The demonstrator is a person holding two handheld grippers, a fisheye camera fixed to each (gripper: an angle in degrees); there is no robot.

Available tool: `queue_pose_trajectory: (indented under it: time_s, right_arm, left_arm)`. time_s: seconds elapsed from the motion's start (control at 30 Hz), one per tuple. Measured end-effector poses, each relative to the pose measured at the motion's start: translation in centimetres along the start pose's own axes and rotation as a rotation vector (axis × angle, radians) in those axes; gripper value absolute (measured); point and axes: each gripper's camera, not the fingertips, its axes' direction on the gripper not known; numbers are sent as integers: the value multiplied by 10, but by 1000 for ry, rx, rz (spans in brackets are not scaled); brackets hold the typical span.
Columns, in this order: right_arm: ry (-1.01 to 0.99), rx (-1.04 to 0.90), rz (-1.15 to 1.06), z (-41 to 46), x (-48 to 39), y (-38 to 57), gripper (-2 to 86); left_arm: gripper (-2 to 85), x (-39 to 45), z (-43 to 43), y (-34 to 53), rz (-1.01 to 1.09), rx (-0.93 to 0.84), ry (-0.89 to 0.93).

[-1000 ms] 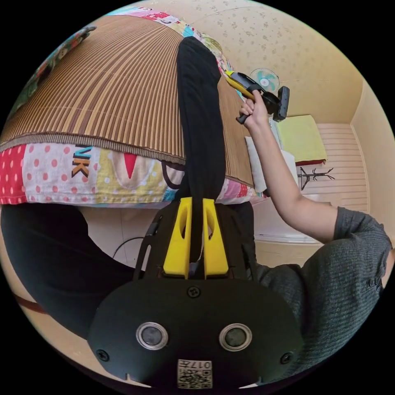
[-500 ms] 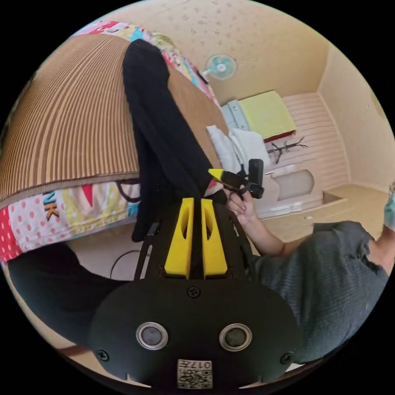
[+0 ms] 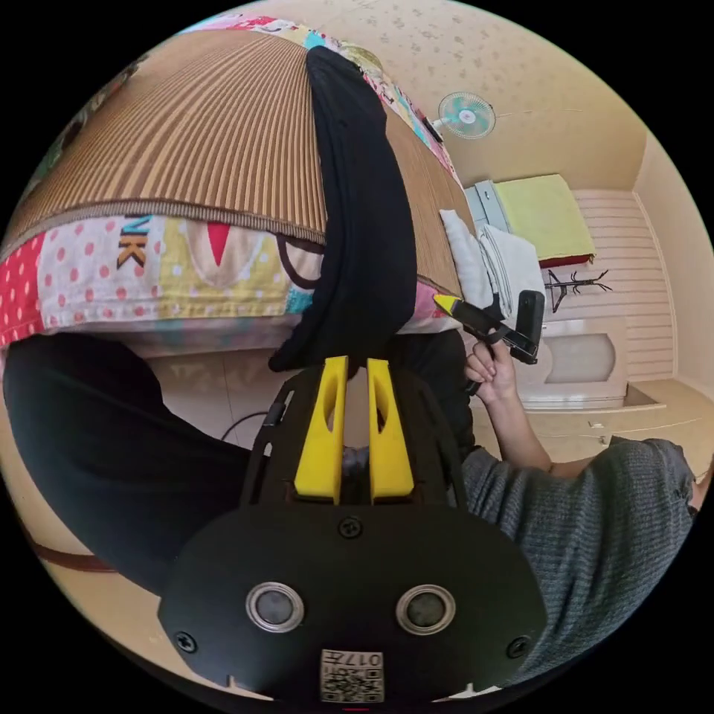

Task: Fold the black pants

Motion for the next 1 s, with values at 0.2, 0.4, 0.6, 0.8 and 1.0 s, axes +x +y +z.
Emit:
queue_pose_trajectory:
  time_s: [0.2,0.4,0.6,0.8,1.0]
  right_arm:
    - [47,17,86,6,36,-33,85]
    - [-56,-43,73,12,44,-26,42]
    - [-129,-163,-48,-10,36,32,27]
    - [-116,-70,29,-51,73,46,71]
    - [-234,44,131,-57,122,3,120]
  left_arm:
    - [114,19,-21,-56,94,137,-115]
    - [79,15,18,-117,121,-44,-110]
    - [63,40,26,-63,257,-118,-63]
    - [86,16,8,-35,127,-27,-40]
    - [160,-7,-25,-80,31,122,49]
